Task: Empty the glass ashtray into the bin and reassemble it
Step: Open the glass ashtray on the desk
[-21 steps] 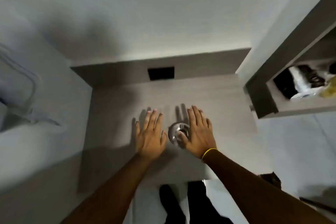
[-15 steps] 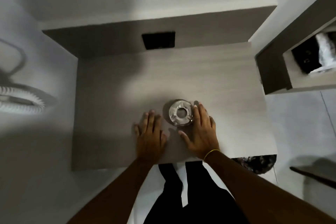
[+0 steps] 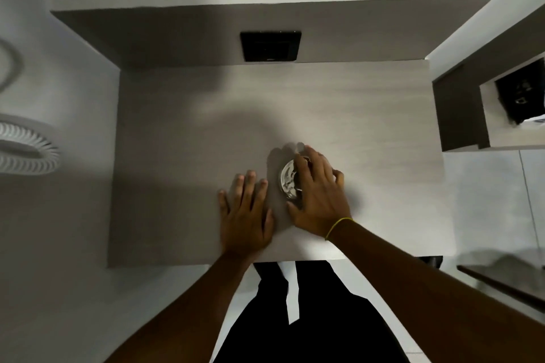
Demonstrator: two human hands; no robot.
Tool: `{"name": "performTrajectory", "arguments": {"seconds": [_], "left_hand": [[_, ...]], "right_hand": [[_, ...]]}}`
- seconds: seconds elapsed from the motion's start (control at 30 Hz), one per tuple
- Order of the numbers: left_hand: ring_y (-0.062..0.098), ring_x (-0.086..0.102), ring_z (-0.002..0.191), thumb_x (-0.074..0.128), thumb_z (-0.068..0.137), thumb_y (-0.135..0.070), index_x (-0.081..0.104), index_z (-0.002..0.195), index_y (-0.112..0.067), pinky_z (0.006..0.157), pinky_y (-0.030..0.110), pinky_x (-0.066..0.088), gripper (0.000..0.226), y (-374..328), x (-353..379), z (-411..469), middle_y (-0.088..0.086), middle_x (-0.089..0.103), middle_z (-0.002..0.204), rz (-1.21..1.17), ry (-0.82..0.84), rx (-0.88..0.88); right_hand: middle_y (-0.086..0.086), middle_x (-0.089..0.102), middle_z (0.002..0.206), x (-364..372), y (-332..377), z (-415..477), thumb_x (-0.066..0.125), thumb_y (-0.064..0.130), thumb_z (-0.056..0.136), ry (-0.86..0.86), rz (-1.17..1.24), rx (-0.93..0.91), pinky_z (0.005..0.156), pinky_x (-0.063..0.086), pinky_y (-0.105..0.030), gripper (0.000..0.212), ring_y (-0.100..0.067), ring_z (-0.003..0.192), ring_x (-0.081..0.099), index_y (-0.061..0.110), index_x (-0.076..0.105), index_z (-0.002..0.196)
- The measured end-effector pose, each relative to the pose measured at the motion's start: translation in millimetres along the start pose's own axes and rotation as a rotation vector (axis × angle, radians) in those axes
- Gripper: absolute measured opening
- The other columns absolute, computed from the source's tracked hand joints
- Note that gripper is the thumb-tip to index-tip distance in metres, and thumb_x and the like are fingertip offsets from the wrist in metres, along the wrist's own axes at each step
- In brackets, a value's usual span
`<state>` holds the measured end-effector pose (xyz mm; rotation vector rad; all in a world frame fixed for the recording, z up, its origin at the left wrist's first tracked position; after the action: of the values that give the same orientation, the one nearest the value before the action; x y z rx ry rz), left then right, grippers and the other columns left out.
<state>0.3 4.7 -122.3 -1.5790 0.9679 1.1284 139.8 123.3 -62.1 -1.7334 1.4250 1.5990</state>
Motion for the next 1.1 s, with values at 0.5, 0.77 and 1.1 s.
{"name": "performTrajectory", "arguments": {"seconds": [0.5, 0.77, 1.1], "left_hand": [[0.034, 0.018, 0.166, 0.047, 0.1, -0.045, 0.035, 0.167, -0.021, 0.127, 0.073, 0.018, 0.072, 0, -2, -2, 0.01, 0.025, 0.18, -0.074, -0.04, -0.018], [0.032, 0.015, 0.167, 0.048, 0.099, -0.046, 0.034, 0.168, -0.022, 0.128, 0.07, 0.012, 0.074, 1, 1, -2, 0.009, 0.022, 0.18, -0.065, -0.033, -0.02], [0.031, 0.01, 0.168, 0.044, 0.102, -0.05, 0.029, 0.169, -0.024, 0.128, 0.071, 0.012, 0.074, 4, 4, -2, 0.008, 0.02, 0.181, -0.063, -0.027, -0.025]], "right_hand": [[-0.015, 0.038, 0.147, -14, 13, 27, 0.087, 0.036, 0.059, 0.262, -0.199, -0.128, 0.09, 0.061, -0.05, 0.106, -0.037, 0.128, 0.048, 0.019, 0.036, 0.151], [-0.014, 0.041, 0.143, -13, 17, 28, 0.091, 0.033, 0.06, 0.261, -0.231, -0.142, 0.089, 0.06, -0.051, 0.103, -0.035, 0.126, 0.051, 0.019, 0.037, 0.147], [-0.013, 0.036, 0.154, -26, 17, 18, 0.086, 0.032, 0.067, 0.223, -0.102, -0.158, 0.097, 0.058, -0.057, 0.101, -0.036, 0.141, 0.041, 0.021, 0.034, 0.153]]}}
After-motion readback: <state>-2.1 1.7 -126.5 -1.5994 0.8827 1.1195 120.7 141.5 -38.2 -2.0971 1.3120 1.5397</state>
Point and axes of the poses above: each hand's wrist, its own z-axis towards the middle knuckle, its own x-axis out of the palm, y = z × x, the point moved 7 cm from there along z, towards the middle knuckle
